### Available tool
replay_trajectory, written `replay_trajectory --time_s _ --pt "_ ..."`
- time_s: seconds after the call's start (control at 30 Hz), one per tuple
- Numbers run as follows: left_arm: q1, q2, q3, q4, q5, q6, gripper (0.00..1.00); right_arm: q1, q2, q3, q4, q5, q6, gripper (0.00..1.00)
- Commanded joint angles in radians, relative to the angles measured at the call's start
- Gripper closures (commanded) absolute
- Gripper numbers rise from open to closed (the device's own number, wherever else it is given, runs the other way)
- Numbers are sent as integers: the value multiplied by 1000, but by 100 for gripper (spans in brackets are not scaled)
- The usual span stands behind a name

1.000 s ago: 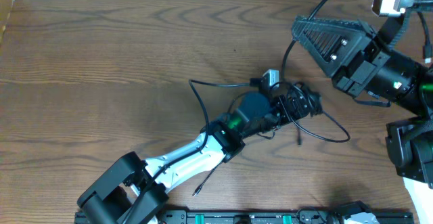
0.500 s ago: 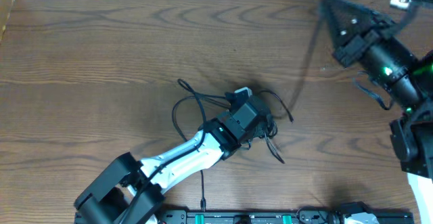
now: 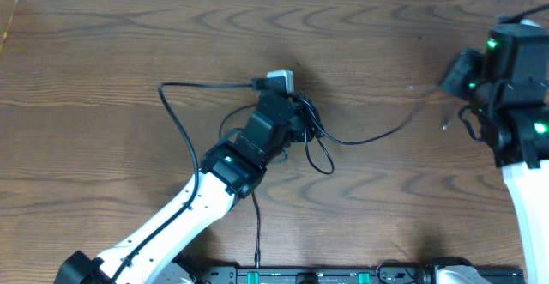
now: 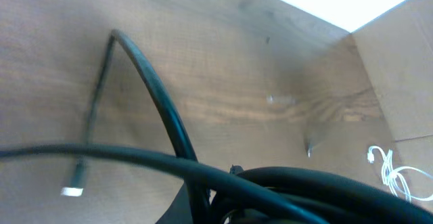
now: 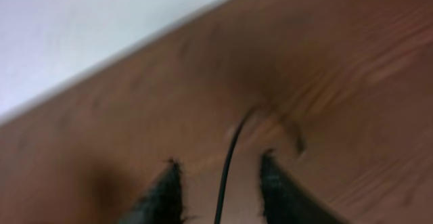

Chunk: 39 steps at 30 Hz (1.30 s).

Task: Untangle cables
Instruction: 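Reach the right gripper into the bundle beside the left gripper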

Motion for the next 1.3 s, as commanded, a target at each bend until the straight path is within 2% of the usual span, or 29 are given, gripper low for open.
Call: replay_trajectory --time_s 0.0,0.03,0.1,0.23,0.33,0.4,0.47,0.5,0.57,0.6,0.67,0.73,0.77,0.8,0.87,0.9,1.03,1.17,1.27 --pt "10 -11 3 15 -10 212 92 -1 31 3 -18 -484 -211 51" --pt "10 -11 3 14 -10 218 91 0 42 3 -41 -681 -318 46" --pt "10 -11 3 15 -11 217 90 1 49 3 -87 -849 -413 44" --pt "10 -11 3 15 -11 218 88 8 50 3 -176 -943 -486 48" --pt "10 -11 3 15 -11 218 88 47 50 -2 -250 -1010 -604 48" --pt "10 -11 3 5 -11 237 89 79 50 -5 -264 -1080 -673 44" --pt "10 -11 3 -32 -11 346 86 93 50 -5 -260 -1052 -688 35" --pt "10 -6 3 -115 -77 485 86 97 50 -5 -259 -1003 -686 30" --pt "10 32 3 -259 -372 459 86 97 50 -5 -259 -946 -649 27" --pt "10 63 3 -307 -442 449 85 97 50 -5 -258 -929 -637 26" --pt "8 78 4 -331 -367 444 85 97 50 -5 -259 -922 -627 26" --pt "3 69 5 -309 -200 402 84 98 50 -5 -259 -921 -606 25" --pt "4 58 5 -284 -133 383 70 98 50 -5 -259 -921 -598 25" --pt "4 46 5 -256 -97 380 46 98 51 -5 -259 -917 -585 21" --pt "8 33 5 -235 -114 379 29 98 52 -6 -260 -872 -518 19" --pt "10 31 5 -235 -114 373 28 98 53 -6 -260 -853 -495 20" --pt "12 18 5 -235 -113 291 29 98 54 -17 -262 -761 -408 25" --pt "12 -2 5 -234 -113 289 31 99 58 -50 -249 -758 -407 25" --pt "13 -68 6 -223 -114 232 77 99 61 -131 -195 -758 -395 25"
